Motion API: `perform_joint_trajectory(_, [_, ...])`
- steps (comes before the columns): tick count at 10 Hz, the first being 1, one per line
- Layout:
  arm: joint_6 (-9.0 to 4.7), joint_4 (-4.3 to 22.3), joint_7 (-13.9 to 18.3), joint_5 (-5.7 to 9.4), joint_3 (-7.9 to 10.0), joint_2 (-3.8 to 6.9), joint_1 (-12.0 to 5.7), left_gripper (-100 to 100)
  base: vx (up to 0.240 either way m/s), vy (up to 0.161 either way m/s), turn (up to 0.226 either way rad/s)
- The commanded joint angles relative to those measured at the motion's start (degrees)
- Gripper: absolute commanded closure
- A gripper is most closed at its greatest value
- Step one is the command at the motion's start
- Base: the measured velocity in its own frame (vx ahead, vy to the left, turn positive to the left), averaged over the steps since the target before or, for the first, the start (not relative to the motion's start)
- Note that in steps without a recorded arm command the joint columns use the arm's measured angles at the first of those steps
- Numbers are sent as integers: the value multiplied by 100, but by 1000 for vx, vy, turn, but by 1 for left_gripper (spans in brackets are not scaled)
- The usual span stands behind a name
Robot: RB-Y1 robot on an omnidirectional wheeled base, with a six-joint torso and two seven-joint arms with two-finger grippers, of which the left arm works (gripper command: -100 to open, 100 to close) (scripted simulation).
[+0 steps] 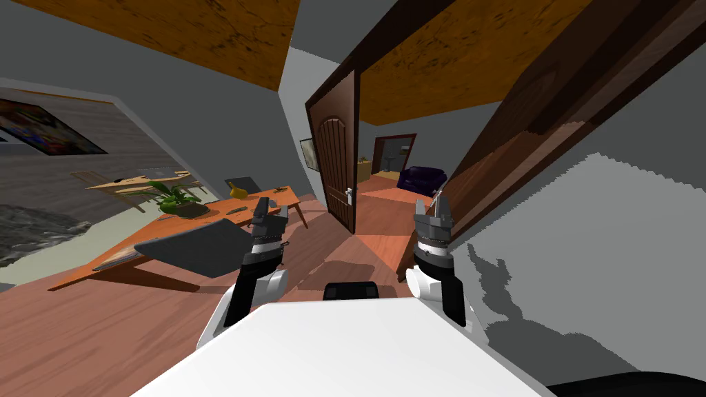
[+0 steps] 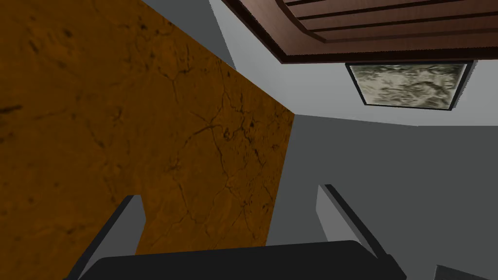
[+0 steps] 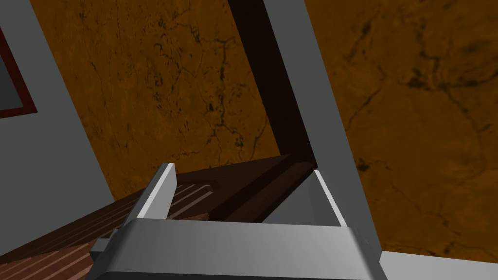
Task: Push the door open
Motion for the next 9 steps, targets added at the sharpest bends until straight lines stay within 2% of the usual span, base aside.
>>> perform_joint_trajectory(1, [12,188,18,20,-79,59,-100,-100,102,35,-92])
perform_joint_trajectory(9, [74,1181,115,127,-496,311,-630,-100,111,65,-87])
